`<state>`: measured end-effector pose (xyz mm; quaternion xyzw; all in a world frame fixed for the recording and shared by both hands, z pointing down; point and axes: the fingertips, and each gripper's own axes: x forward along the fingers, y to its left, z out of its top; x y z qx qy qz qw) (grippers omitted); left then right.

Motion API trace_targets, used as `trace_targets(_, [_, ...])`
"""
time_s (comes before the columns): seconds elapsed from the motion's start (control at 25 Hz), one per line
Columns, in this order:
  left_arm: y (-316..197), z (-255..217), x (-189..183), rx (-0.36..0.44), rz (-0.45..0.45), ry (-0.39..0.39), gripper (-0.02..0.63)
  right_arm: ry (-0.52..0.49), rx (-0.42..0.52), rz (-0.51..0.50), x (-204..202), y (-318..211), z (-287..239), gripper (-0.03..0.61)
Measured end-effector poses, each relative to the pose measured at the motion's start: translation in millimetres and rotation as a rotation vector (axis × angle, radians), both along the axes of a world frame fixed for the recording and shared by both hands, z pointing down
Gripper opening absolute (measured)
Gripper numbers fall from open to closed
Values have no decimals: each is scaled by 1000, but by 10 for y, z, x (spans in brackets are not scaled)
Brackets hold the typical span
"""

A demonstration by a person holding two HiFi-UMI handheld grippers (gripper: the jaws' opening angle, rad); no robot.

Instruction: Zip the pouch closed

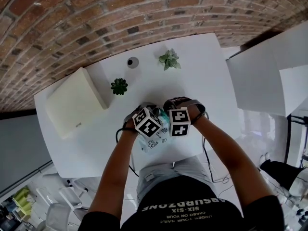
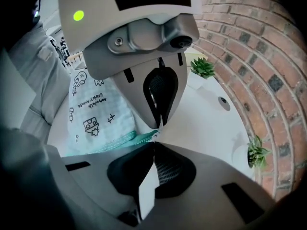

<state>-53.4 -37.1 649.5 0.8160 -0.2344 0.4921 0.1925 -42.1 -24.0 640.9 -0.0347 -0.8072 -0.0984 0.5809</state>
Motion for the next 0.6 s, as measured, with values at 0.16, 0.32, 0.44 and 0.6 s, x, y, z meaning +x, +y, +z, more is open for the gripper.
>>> trace_targets(0.16, [-13,-13,8,-5,-10,10,32,2,-21,5,6,2,-16,2])
trace_targets(0.32, [-11,-22,19,-13,-19,8,32,23,-37,-11,11,21,-10,0])
trace_targets(0.44, [-16,-12,12,-19,-33,11,31,49,-34,-49,59,58,13,0])
trace_targets(0.6, [-16,-29,18,-22,-40,26,29,33,-41,-24,75,64,-1,0])
